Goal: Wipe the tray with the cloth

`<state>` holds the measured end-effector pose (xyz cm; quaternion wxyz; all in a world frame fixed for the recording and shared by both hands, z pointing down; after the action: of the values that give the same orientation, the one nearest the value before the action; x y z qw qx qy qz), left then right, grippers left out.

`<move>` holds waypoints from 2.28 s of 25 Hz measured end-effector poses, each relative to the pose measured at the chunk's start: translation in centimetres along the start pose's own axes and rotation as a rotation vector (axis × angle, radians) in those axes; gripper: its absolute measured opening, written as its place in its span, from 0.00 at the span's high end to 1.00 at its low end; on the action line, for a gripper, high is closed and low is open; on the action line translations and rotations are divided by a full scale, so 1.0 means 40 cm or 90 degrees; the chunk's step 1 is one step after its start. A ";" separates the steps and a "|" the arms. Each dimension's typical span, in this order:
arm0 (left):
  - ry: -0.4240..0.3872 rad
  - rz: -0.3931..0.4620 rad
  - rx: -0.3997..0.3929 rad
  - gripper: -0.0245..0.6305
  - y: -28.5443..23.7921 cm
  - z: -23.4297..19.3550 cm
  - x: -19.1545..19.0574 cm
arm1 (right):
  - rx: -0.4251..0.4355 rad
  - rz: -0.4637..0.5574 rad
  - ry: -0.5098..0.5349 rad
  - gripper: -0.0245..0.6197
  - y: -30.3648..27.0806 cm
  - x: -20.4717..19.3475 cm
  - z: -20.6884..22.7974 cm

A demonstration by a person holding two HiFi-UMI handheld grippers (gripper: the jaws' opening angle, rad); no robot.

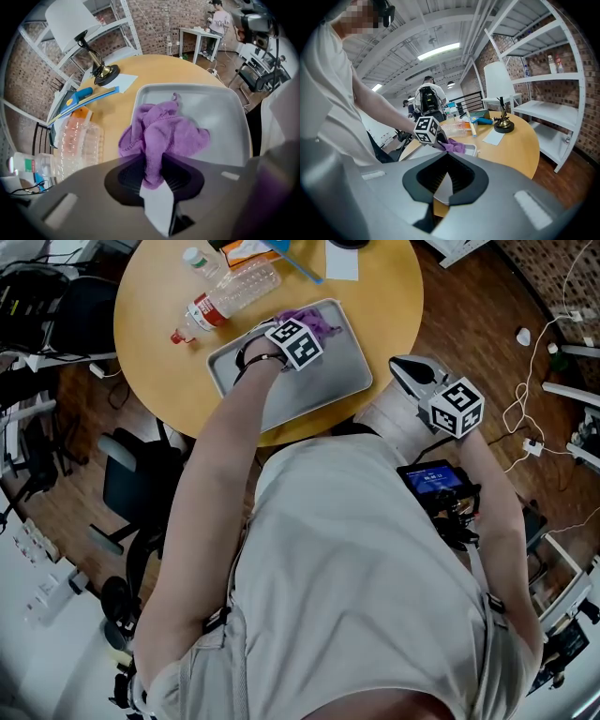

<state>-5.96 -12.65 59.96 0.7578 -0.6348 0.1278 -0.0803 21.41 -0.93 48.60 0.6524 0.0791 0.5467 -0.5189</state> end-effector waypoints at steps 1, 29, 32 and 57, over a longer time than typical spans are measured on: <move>-0.001 0.001 0.001 0.81 0.002 0.001 0.005 | 0.001 0.000 0.000 0.96 0.000 0.000 0.000; -0.072 0.013 -0.013 0.81 0.012 0.112 0.164 | -0.010 0.007 -0.028 0.96 0.023 -0.017 0.033; -0.103 0.011 -0.014 0.81 0.020 0.179 0.169 | -0.007 0.006 -0.023 0.96 0.016 -0.012 0.027; -0.095 0.060 -0.146 0.82 0.051 0.372 0.150 | 0.013 0.000 -0.004 0.96 -0.001 -0.010 0.005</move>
<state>4.07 0.01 59.81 0.6907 -0.7147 0.1092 0.0179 21.57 -0.85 49.01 0.6536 0.0840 0.5391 -0.5245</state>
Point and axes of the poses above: the fingertips, and each gripper's own axes: y backward along the fingers, z to its right, x out of its top, the point moved 10 cm from there along y, backward along the fingers, and after that the axes turned 4 degrees about -y, right-handed, at the moved point
